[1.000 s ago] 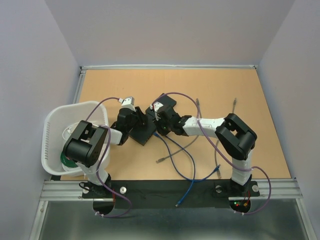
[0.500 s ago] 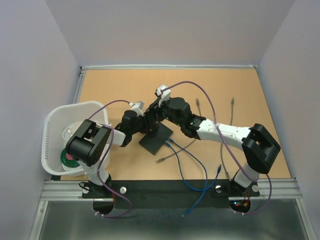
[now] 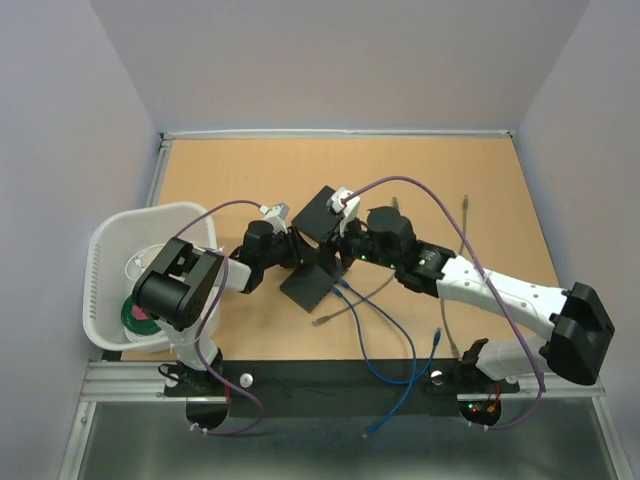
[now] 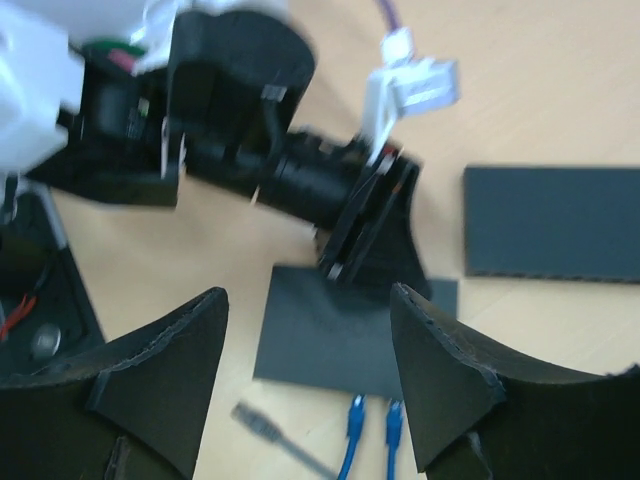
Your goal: Insert the plug into the switch port
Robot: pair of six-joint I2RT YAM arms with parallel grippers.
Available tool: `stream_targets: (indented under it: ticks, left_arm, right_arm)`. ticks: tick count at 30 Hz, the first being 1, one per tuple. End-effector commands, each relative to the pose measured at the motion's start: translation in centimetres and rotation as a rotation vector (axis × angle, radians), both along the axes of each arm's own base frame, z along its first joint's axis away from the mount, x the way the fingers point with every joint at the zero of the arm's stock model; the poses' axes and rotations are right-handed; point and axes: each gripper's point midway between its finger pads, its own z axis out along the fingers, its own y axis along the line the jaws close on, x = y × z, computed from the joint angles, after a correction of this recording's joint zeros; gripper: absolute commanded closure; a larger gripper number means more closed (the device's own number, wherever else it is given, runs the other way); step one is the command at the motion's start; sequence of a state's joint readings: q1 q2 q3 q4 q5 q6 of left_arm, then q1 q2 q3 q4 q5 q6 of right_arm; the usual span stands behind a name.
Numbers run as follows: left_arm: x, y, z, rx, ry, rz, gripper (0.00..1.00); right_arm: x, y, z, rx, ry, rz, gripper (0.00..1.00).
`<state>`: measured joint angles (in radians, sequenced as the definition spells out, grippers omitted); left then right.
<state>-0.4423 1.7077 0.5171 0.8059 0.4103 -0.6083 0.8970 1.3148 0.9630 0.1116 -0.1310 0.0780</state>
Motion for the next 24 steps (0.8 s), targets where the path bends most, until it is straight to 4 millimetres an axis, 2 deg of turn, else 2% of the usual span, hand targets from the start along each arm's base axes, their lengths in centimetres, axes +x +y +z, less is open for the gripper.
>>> stream_targets:
  ticks: [1, 2, 3, 5, 6, 9, 12, 14, 19, 24]
  left_arm:
    - [-5.2, 1.7, -5.9, 0.116, 0.247, -0.045, 0.64]
    - [-5.2, 1.8, -6.0, 0.117, 0.250, -0.044, 0.64]
    - [-5.1, 1.8, -5.8, 0.115, 0.246, -0.042, 0.64]
    - [-5.2, 1.8, -5.8, 0.115, 0.245, -0.042, 0.64]
    - [-5.2, 1.8, -5.8, 0.114, 0.245, -0.041, 0.64]
    - [-5.1, 1.8, -5.8, 0.111, 0.247, -0.040, 0.64]
    - [-5.1, 1.9, -5.8, 0.110, 0.249, -0.038, 0.64]
    - [-5.2, 1.9, -5.8, 0.108, 0.249, -0.040, 0.64]
    - [-5.2, 1.9, -5.9, 0.107, 0.251, -0.039, 0.64]
    - [-5.1, 1.9, -5.9, 0.105, 0.250, -0.041, 0.64]
  right_arm:
    - [-5.8, -0.2, -5.8, -0.177, 0.141, 0.152, 0.29]
    - [-6.5, -0.3, -6.5, -0.200, 0.149, 0.161, 0.29]
    - [-8.0, -0.1, -7.6, -0.243, 0.164, 0.190, 0.29]
    - [-8.9, -0.3, -9.0, -0.298, 0.172, 0.187, 0.31]
    - [-9.9, -0.4, -10.4, -0.338, 0.196, 0.202, 0.32]
    - [-11.3, -0.3, -12.4, -0.390, 0.224, 0.228, 0.36]
    - [-11.5, -0.5, -14.4, -0.439, 0.245, 0.219, 0.40]
    - [-10.8, -0.8, -15.3, -0.464, 0.238, 0.185, 0.41]
    - [-9.7, -0.9, -16.0, -0.483, 0.202, 0.142, 0.43]
    - [-9.5, -0.6, -17.4, -0.516, 0.214, 0.143, 0.45]
